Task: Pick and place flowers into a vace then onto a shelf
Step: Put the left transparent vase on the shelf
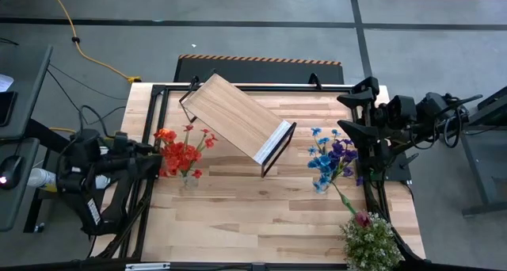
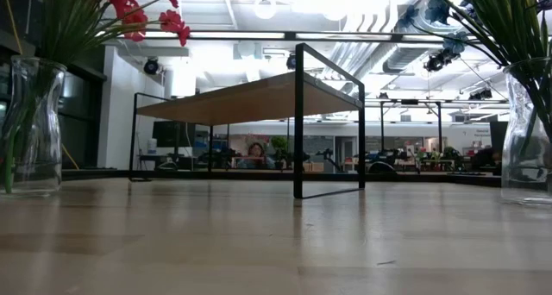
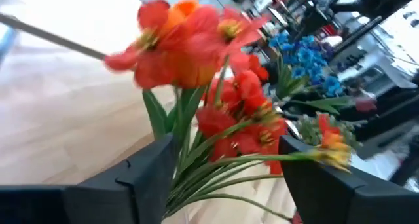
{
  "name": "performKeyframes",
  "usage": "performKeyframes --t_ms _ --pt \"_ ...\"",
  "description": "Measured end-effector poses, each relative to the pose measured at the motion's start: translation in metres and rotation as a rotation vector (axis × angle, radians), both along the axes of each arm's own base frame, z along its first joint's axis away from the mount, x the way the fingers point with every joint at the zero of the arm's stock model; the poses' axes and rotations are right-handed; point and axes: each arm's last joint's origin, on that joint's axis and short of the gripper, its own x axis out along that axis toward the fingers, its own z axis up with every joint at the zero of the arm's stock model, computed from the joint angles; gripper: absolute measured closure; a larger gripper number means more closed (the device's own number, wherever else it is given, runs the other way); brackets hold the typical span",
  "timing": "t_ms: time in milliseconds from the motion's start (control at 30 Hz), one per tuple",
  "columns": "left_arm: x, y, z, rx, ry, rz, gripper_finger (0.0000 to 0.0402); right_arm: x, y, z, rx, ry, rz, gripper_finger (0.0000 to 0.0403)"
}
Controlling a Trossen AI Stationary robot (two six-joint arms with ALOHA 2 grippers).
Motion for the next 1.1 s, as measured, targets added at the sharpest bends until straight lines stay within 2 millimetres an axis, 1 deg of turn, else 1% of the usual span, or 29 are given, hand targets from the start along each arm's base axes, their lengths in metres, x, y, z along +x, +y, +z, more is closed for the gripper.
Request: performKeyframes --t_ms 233,400,567,733,833,933,1100 --pt "-0.005 -0.033 0.023 0.106 -0.017 0.081 0.0079 0.000 0.000 0.000 -0.001 -0.001 0.000 0.0142" --pt "-0.008 -0.056 0.034 0.179 -0.033 0.136 0.0070 -0.001 0.000 0.000 -0.008 -0.002 -0.005 0.0142" --pt "-0.008 -0.078 0.043 0.241 -0.080 0.098 0.0063 -0.001 -0.001 0.001 -0.007 -0.004 -0.005 0.0142" --pt "-0.008 -0.099 0.051 0.348 -0.116 0.060 0.0051 -0.001 -0.001 0.001 -0.007 -0.004 -0.005 0.0142" --pt "-0.008 -0.107 0.056 0.382 -0.144 0.054 0.0044 -0.001 -0.001 0.001 -0.007 -0.004 -0.005 0.0142" --pt "-0.008 -0.111 0.060 0.391 -0.169 0.057 0.0038 -0.002 -0.001 0.001 -0.004 -0.010 -0.004 0.0142" --pt "-0.009 -0.105 0.068 0.468 -0.181 0.062 0.0035 -0.002 -0.001 0.002 0.012 -0.025 0.000 0.0142"
